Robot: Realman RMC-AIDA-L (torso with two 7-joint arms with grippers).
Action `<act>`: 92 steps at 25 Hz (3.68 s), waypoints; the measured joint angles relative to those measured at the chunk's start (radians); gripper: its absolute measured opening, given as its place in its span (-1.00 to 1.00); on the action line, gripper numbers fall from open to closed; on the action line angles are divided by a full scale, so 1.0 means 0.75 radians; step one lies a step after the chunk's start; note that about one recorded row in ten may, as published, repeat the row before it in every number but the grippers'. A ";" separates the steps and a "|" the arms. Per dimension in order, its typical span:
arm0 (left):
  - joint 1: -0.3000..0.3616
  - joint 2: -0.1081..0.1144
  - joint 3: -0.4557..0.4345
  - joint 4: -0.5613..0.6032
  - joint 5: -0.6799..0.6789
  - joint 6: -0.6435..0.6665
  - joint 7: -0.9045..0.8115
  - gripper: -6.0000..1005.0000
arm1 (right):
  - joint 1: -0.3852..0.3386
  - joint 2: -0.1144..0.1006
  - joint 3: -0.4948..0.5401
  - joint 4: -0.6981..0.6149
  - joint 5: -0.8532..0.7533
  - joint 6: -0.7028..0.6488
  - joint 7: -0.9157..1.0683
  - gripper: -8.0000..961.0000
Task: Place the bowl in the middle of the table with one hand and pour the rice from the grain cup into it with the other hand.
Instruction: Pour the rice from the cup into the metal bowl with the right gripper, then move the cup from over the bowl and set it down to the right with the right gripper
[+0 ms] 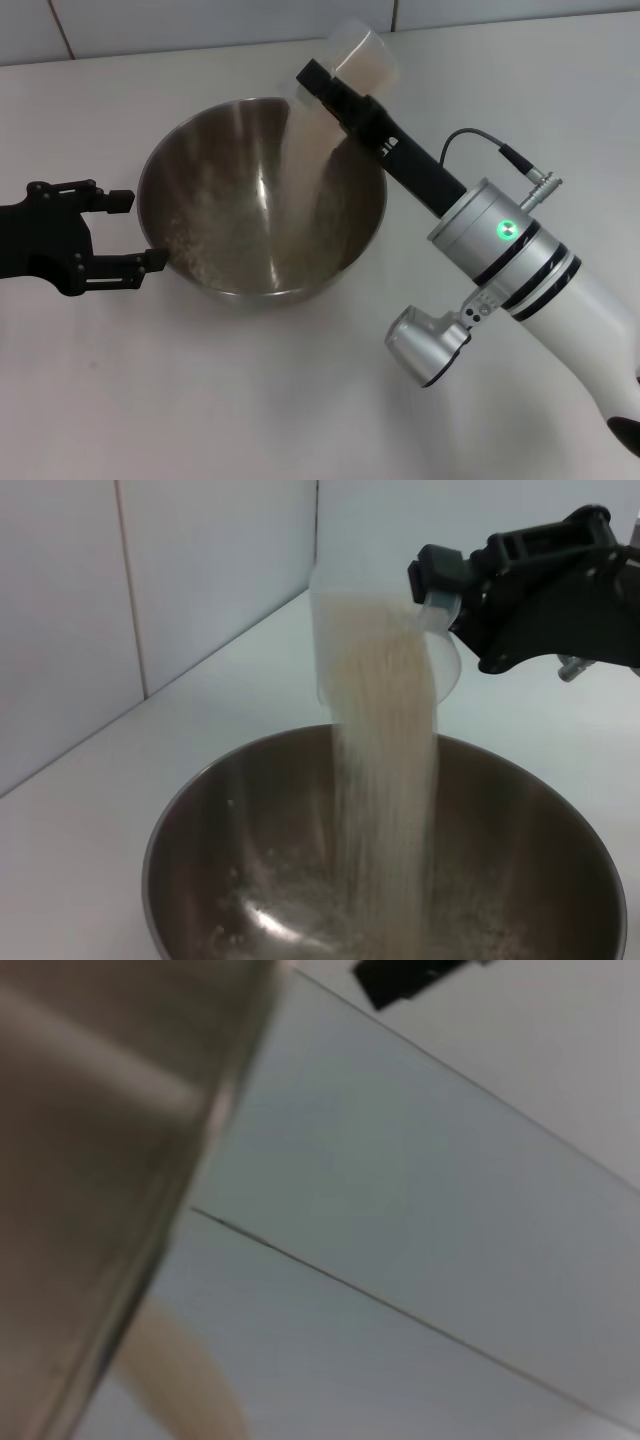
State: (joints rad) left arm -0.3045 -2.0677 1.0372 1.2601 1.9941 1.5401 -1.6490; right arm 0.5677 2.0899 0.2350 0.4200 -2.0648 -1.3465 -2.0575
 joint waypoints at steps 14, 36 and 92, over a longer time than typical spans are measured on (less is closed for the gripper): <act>-0.011 0.002 0.002 0.006 0.001 0.000 0.000 0.60 | 0.006 0.004 0.006 0.062 -0.152 0.153 -0.712 -0.96; -0.008 -0.002 0.002 -0.009 0.004 -0.006 0.000 0.60 | -0.263 -0.020 0.425 0.386 0.077 0.109 1.968 -0.96; -0.008 -0.002 0.016 -0.028 0.007 -0.009 0.007 0.60 | -0.484 -0.016 0.300 -0.204 0.047 0.108 2.882 0.45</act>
State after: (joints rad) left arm -0.3104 -2.0693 1.0491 1.2393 1.9994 1.5337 -1.6440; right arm 0.2045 2.0778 0.4601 0.2666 -2.0293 -1.2652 0.1039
